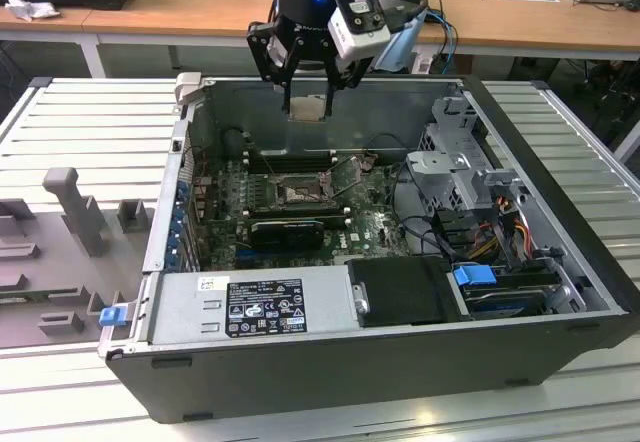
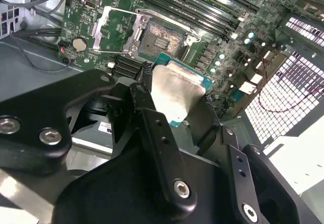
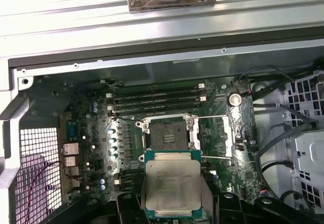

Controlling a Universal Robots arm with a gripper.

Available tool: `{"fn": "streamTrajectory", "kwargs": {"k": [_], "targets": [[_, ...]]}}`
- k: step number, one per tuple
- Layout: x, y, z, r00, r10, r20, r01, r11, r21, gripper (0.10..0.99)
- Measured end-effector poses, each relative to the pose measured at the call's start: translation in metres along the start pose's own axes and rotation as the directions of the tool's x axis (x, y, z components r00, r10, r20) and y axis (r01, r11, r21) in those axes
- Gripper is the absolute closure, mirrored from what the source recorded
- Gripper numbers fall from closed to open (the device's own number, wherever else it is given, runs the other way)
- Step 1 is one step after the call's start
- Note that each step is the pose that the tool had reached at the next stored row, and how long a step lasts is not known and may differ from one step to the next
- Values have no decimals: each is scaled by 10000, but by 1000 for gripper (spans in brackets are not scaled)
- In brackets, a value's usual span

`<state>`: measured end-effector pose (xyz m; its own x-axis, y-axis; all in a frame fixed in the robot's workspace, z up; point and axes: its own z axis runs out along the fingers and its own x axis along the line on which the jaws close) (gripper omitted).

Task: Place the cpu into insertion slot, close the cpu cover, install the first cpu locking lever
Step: 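Place the cpu into insertion slot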

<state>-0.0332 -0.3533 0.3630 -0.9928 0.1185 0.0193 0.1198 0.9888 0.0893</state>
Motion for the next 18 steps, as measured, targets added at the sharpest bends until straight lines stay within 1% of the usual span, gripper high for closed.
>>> {"fn": "streamTrajectory", "kwargs": {"k": [4, 10, 18], "targets": [[0, 0, 0, 9993, 379, 34, -379, 9993, -8, 561], [0, 0, 0, 9975, 705, 62, -705, 9975, -16, 561], [0, 0, 0, 9932, 1157, 102, -1157, 9933, -29, 561]]}}
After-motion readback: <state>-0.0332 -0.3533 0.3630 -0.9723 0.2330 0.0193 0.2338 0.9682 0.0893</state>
